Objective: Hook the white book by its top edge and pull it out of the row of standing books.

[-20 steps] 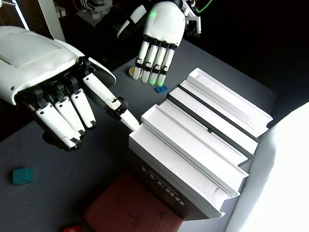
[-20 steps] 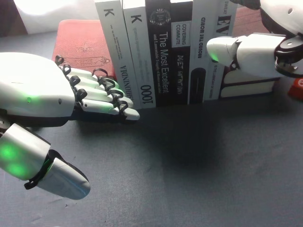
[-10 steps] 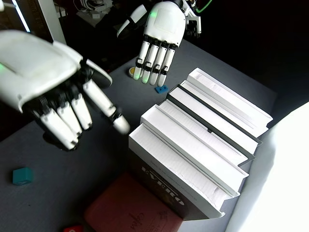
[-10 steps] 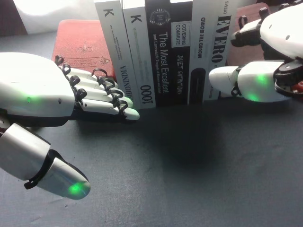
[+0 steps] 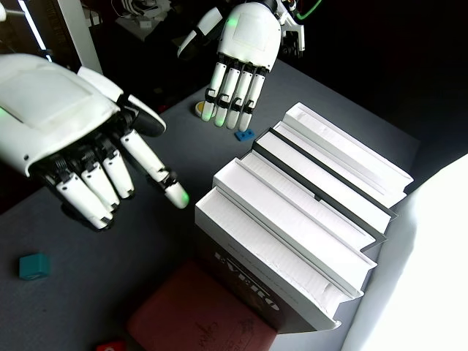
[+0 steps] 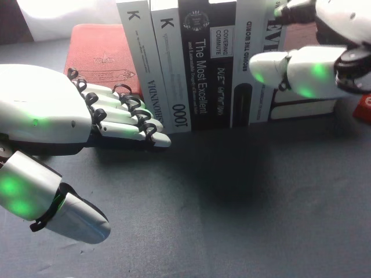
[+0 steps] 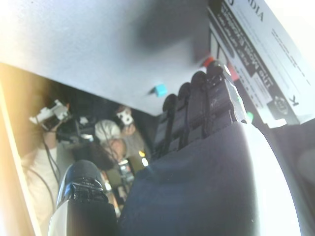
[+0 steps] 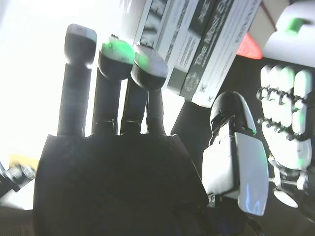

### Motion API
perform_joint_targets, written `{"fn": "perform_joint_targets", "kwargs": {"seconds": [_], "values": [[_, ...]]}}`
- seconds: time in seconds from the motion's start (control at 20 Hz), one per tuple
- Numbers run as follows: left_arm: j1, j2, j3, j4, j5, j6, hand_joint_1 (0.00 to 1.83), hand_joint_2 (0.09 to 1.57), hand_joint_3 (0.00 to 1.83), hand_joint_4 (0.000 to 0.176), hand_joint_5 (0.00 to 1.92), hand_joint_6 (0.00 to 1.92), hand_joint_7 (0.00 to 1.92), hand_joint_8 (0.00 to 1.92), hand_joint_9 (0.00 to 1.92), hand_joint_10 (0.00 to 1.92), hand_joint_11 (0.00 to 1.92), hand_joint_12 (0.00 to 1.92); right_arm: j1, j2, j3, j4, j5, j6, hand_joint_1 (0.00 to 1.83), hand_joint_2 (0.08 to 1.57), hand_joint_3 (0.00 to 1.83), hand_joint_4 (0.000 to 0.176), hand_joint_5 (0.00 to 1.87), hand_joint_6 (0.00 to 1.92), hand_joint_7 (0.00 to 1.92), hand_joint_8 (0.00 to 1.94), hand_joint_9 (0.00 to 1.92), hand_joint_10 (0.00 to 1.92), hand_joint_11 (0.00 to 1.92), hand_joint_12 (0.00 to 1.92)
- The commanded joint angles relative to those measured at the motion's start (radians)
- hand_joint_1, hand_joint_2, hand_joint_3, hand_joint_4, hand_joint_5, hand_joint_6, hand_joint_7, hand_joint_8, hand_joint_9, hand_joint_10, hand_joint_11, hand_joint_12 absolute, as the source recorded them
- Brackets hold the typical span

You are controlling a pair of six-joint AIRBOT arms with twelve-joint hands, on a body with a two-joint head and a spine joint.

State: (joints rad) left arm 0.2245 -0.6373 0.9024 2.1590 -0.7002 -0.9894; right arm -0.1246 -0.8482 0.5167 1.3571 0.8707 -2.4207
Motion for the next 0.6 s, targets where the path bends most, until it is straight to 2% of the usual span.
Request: {"fn": "perform_joint_targets", "kwargs": {"seconds": [0.0,0.15,0.25,0.55], "values": [[-0.011,0.003,0.001,-0.049,0.03,-0.002,0.0,1.04,0.0,0.0,0.0,0.0,0.0,0.0,0.0,0.0,0.0,0.0,0.019,0.0,0.005,-0.105,0.017,0.009,0.05,1.15,0.0,0.0,0.49,0.01,1.17,1.94,1.13,1.92,0.84,1.92],[-0.01,0.003,0.001,-0.049,0.03,-0.002,0.0,1.04,0.0,0.0,0.0,0.0,0.0,0.0,0.0,0.0,0.0,0.0,0.029,-0.007,0.027,-0.174,0.017,0.026,0.01,1.15,0.0,0.0,0.49,0.0,1.18,1.94,1.12,1.92,0.82,1.92],[-0.01,0.003,0.003,-0.049,0.03,-0.002,0.0,1.05,0.0,0.0,0.0,0.0,0.0,0.0,0.0,0.0,0.0,0.0,0.03,-0.011,0.051,-0.23,0.02,0.042,0.0,1.16,0.0,0.0,0.45,0.01,1.12,1.94,1.07,1.92,0.77,1.92],[-0.011,0.003,0.004,-0.049,0.03,-0.003,0.0,1.04,0.0,0.0,0.0,0.0,0.0,0.0,0.0,0.0,0.0,0.0,0.025,-0.014,0.062,-0.271,0.009,0.073,0.01,1.17,0.0,0.0,0.44,0.01,1.1,1.94,1.07,1.92,0.81,1.92]]}}
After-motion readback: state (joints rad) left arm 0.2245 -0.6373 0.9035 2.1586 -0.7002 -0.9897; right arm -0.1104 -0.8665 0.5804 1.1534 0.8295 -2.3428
